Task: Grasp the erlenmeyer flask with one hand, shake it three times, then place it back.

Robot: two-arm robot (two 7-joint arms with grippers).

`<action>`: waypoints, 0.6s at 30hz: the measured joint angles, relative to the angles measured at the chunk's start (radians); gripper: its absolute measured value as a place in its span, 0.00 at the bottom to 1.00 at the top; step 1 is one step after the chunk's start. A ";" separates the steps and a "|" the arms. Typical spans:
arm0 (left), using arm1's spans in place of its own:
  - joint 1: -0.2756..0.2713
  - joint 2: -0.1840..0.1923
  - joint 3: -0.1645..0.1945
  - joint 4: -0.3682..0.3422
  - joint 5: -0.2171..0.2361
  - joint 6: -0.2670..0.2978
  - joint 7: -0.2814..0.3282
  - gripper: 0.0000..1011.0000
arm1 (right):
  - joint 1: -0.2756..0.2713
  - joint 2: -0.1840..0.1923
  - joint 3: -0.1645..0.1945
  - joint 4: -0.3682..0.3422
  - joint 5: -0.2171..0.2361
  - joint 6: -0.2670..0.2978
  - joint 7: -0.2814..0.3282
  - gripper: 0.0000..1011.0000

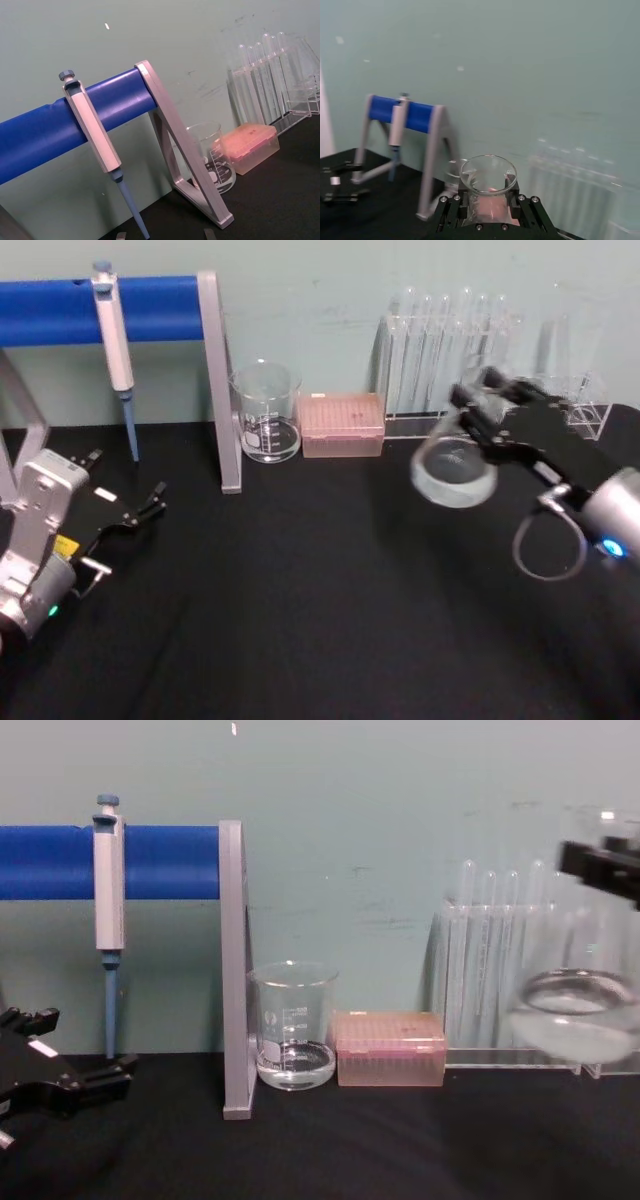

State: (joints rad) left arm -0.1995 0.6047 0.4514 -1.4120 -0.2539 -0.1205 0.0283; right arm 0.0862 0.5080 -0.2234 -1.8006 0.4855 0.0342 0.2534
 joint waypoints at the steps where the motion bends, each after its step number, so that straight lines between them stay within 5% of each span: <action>1: 0.000 0.000 0.000 0.000 0.000 0.000 0.000 0.99 | -0.011 0.003 0.010 -0.007 -0.001 0.000 -0.007 0.45; 9: 0.000 0.000 0.000 0.000 0.000 0.000 0.000 0.99 | -0.102 0.005 0.095 -0.050 -0.011 -0.002 -0.055 0.45; 18: 0.000 0.000 0.000 0.000 0.000 0.000 0.000 0.99 | -0.121 -0.012 0.118 -0.058 -0.025 0.003 -0.058 0.45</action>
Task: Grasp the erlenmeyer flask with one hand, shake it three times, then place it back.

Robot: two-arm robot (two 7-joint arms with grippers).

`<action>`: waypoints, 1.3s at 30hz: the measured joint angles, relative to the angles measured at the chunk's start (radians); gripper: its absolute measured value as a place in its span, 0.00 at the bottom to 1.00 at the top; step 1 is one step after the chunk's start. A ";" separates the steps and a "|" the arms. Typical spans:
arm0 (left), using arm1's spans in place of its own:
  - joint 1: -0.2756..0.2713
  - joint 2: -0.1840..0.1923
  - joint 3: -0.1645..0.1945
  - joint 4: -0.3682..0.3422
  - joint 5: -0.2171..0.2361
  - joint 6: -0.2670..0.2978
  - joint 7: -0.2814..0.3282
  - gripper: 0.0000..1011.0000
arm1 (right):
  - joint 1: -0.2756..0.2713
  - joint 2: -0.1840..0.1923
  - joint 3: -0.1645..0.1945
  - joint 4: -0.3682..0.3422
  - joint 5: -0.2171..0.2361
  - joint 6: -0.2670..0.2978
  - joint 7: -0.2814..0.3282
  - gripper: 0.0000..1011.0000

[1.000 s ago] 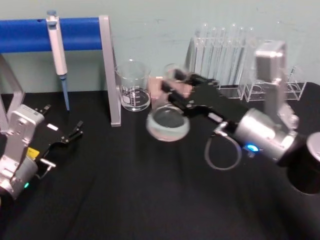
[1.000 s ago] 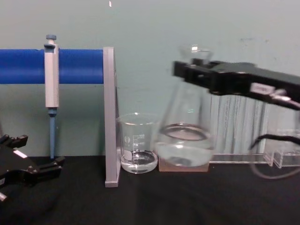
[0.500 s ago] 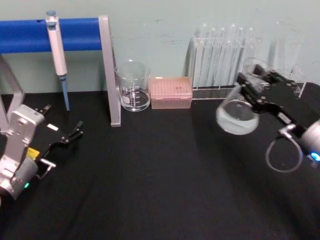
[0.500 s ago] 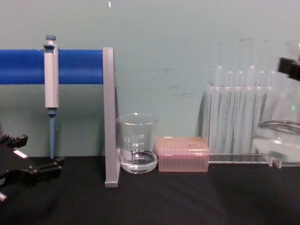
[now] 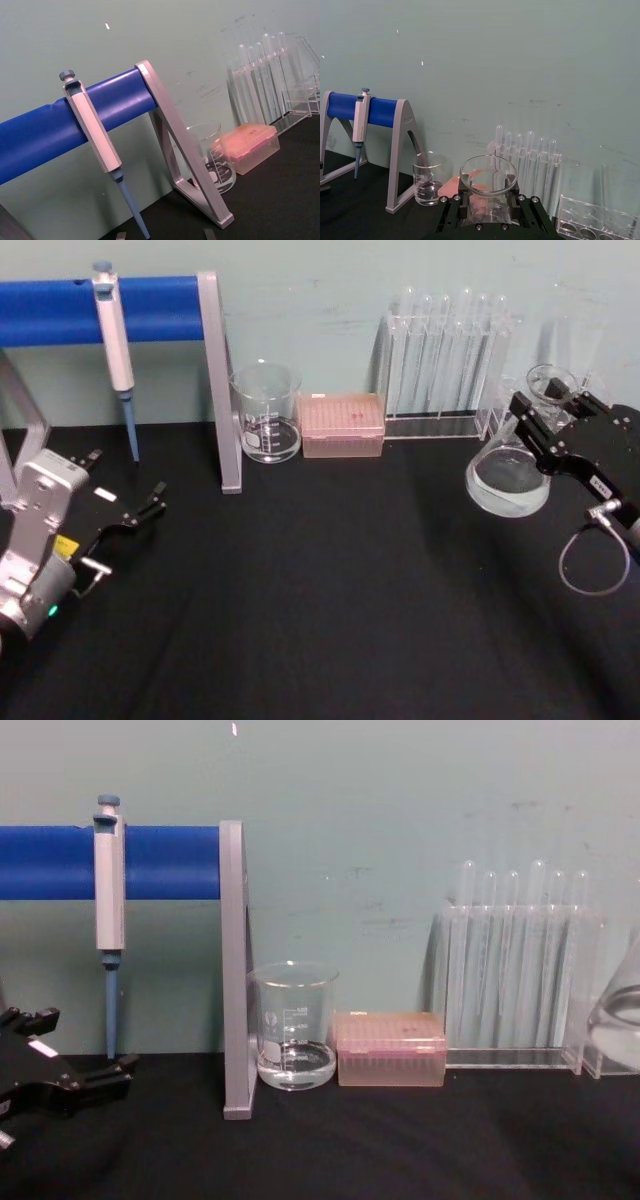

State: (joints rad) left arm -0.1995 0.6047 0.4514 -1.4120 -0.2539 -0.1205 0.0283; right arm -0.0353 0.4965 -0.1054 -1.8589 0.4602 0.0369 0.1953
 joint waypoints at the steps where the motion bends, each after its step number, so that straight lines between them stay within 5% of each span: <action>1: 0.000 0.000 0.000 0.000 0.000 0.000 0.000 0.99 | 0.001 -0.003 0.000 0.001 -0.002 0.002 0.003 0.45; 10: 0.000 0.000 0.000 0.000 0.000 0.000 0.000 0.99 | 0.038 -0.026 -0.030 0.025 -0.014 0.016 0.050 0.45; 27: 0.000 0.000 0.000 0.000 0.000 0.000 0.000 0.99 | 0.273 -0.088 -0.255 0.192 -0.011 0.036 0.253 0.45; 39: 0.000 0.000 0.000 0.000 0.000 0.000 0.000 0.99 | 0.378 -0.113 -0.344 0.286 0.020 0.023 0.331 0.45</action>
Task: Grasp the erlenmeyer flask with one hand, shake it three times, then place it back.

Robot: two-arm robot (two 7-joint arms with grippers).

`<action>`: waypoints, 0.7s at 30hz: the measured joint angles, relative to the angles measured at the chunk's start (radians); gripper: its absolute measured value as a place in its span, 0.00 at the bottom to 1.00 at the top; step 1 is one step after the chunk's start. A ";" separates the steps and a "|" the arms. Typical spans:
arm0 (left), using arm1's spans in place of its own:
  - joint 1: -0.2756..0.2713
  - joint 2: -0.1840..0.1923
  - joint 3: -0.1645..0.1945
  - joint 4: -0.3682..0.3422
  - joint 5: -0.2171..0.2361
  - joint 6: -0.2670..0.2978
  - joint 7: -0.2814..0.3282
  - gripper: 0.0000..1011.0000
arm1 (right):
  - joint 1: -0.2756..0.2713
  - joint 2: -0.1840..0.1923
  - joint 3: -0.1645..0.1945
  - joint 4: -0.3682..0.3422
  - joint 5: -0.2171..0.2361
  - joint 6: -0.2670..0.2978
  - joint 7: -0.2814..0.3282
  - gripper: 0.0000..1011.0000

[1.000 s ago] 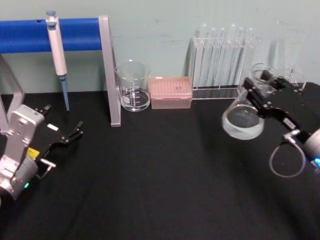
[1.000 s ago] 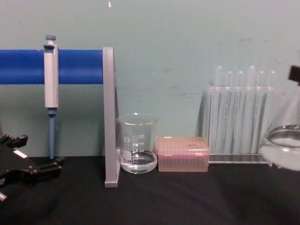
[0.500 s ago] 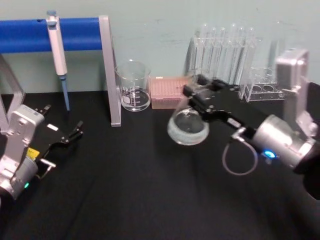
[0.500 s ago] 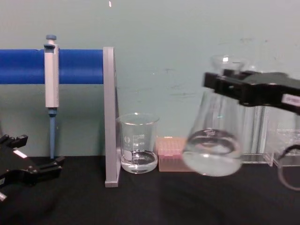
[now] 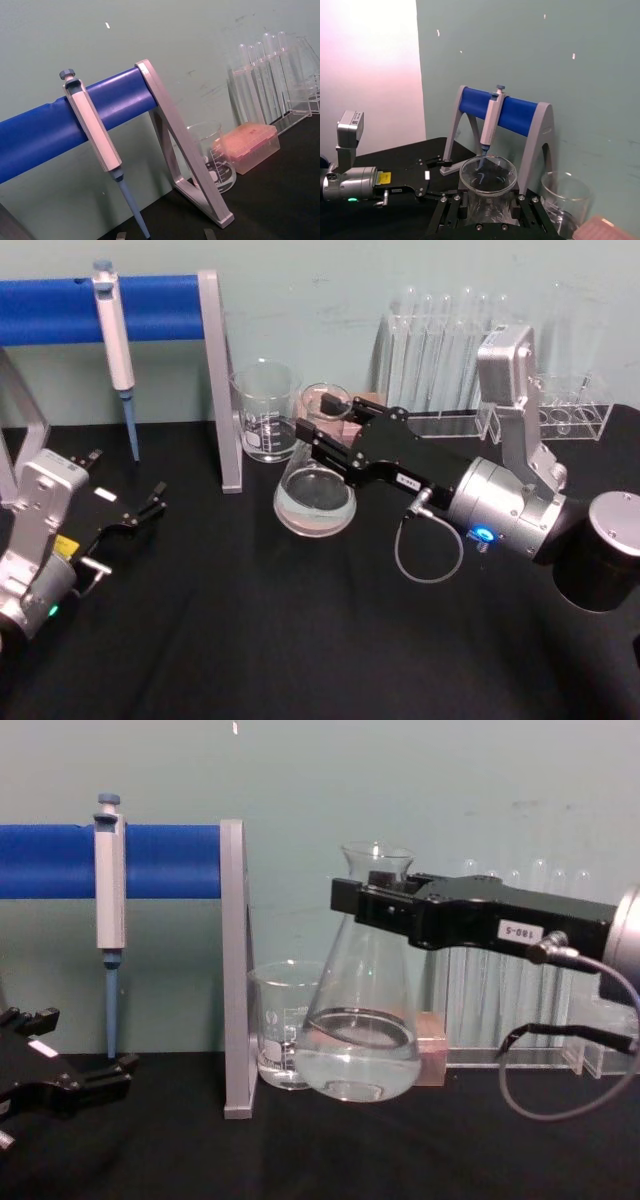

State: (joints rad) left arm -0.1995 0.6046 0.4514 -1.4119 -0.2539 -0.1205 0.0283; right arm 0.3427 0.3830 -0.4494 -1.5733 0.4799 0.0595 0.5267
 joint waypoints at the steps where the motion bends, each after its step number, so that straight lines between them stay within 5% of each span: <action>1: 0.000 0.000 0.000 0.000 0.000 0.000 0.000 0.99 | 0.003 0.000 -0.003 0.004 0.002 -0.001 0.002 0.45; 21: 0.000 0.000 0.000 0.000 0.000 0.000 0.000 0.99 | 0.061 0.013 -0.063 0.069 0.056 -0.012 0.048 0.45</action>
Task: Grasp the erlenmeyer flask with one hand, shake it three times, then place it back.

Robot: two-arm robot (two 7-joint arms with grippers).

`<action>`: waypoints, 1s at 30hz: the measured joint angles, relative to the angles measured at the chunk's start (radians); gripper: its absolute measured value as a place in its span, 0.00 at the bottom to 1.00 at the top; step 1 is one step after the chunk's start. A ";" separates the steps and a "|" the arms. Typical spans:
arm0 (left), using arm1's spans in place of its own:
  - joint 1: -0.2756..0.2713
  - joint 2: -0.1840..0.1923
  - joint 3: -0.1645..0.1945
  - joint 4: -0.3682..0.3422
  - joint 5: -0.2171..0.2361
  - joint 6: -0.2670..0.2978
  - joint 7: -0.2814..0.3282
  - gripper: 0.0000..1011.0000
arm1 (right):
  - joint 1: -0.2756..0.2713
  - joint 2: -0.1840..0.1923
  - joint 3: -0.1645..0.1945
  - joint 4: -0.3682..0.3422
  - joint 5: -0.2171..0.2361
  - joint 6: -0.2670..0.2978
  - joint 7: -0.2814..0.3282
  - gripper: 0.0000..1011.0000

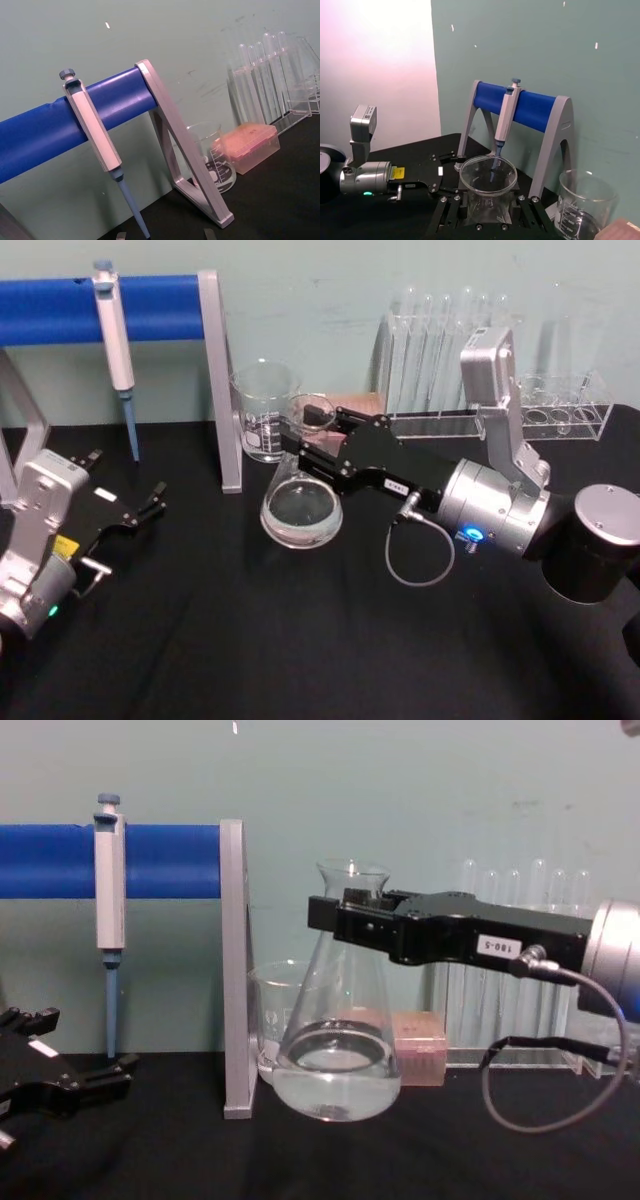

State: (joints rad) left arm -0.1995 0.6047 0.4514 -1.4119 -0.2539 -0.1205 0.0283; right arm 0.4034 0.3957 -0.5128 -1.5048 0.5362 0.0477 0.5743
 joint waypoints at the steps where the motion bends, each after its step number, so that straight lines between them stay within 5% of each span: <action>1: 0.000 0.000 0.000 0.000 0.000 0.000 0.000 0.99 | 0.004 0.002 -0.004 0.005 0.003 -0.001 0.004 0.45; 30: 0.000 0.000 0.000 0.000 0.000 0.000 0.000 0.99 | 0.027 0.018 -0.053 0.099 0.019 -0.013 0.045 0.45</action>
State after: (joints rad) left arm -0.1995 0.6047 0.4514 -1.4119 -0.2539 -0.1205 0.0283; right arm 0.4309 0.4135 -0.5662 -1.4061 0.5547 0.0352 0.6189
